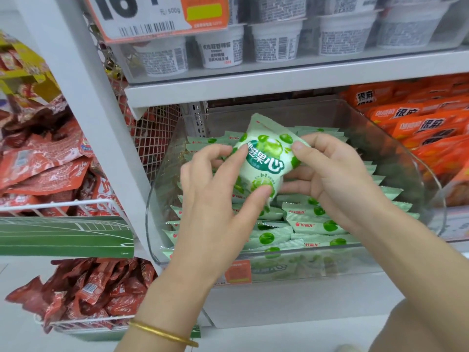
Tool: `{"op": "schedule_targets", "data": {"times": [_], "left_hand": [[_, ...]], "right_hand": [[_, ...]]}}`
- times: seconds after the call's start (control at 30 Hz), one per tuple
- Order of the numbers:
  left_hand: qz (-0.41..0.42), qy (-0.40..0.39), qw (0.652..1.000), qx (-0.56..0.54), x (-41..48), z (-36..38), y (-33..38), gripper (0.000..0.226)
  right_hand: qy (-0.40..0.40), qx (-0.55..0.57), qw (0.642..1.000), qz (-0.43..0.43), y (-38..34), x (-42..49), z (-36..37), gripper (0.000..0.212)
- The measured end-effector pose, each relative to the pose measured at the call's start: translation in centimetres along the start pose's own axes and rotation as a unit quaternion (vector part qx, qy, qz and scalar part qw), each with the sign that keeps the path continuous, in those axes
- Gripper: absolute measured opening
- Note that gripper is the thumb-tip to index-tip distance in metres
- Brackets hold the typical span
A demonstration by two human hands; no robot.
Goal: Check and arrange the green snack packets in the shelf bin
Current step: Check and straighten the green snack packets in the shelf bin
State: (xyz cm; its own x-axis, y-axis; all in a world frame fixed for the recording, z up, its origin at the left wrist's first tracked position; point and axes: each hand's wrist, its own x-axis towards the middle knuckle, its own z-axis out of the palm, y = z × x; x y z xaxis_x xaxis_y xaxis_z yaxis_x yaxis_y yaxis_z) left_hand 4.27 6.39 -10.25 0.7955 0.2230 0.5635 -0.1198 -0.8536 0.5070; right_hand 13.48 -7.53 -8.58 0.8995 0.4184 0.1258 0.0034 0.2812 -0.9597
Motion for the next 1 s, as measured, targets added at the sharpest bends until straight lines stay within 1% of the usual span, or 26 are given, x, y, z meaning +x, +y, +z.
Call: {"op": "schedule_targets", "data": {"times": [0.07,0.1,0.13,0.2,0.27,0.3,0.33,0.4,0.43,0.47,0.53,0.6,0.73,1.0], "left_hand": [[-0.013,-0.026,1.0,0.011,-0.1,0.1,0.2,0.079],[-0.009,-0.029,0.999,0.031,-0.1,0.2,0.2,0.083],[-0.003,-0.022,0.999,0.043,-0.2,0.4,0.1,0.082],[-0.011,-0.007,1.0,0.017,-0.1,0.3,0.1,0.067],[-0.04,-0.016,0.998,-0.047,0.1,-0.2,0.4,0.046],[-0.056,-0.028,0.994,-0.085,0.2,-0.4,0.6,0.036],[-0.071,-0.04,0.989,-0.126,0.3,-0.7,0.8,0.031],[-0.102,-0.057,0.97,-0.212,0.4,-1.1,1.1,0.034],[-0.12,-0.065,0.957,-0.256,0.4,-1.2,1.1,0.037],[-0.138,-0.074,0.94,-0.302,0.4,-1.3,1.0,0.04],[-0.164,-0.094,0.912,-0.363,0.4,-1.2,0.8,0.047],[-0.158,-0.111,0.904,-0.381,0.3,-1.2,0.8,0.053],[-0.145,-0.128,0.902,-0.385,0.2,-1.3,0.9,0.062],[-0.133,-0.133,0.898,-0.398,0.3,-1.1,0.8,0.06]], "right_hand": [[-0.032,0.04,0.999,0.017,-0.2,-0.3,0.2,0.011],[-0.049,0.057,0.997,0.026,-0.3,-0.4,0.3,0.017],[-0.066,0.069,0.995,0.032,-0.4,-0.4,0.4,0.024],[-0.088,0.067,0.993,0.038,-0.5,-0.5,0.4,0.038],[-0.067,0.01,0.997,0.026,-0.4,-0.4,0.3,0.045],[-0.043,-0.035,0.998,0.007,-0.1,-0.4,0.2,0.042],[-0.022,-0.07,0.997,-0.016,0.1,-0.3,0.0,0.034],[-0.017,-0.086,0.995,-0.047,0.4,-0.1,-0.2,0.015],[-0.029,-0.072,0.996,-0.05,0.4,0.0,-0.3,0.011],[-0.041,-0.054,0.996,-0.05,0.4,0.0,-0.4,0.011],[-0.053,-0.033,0.997,-0.046,0.0,0.0,-0.5,0.019],[-0.057,-0.03,0.997,-0.046,-0.2,-0.1,-0.6,0.025],[-0.054,-0.033,0.997,-0.053,-0.3,-0.2,-0.6,0.031],[-0.04,-0.048,0.997,-0.045,0.0,0.0,-0.5,0.032]]}}
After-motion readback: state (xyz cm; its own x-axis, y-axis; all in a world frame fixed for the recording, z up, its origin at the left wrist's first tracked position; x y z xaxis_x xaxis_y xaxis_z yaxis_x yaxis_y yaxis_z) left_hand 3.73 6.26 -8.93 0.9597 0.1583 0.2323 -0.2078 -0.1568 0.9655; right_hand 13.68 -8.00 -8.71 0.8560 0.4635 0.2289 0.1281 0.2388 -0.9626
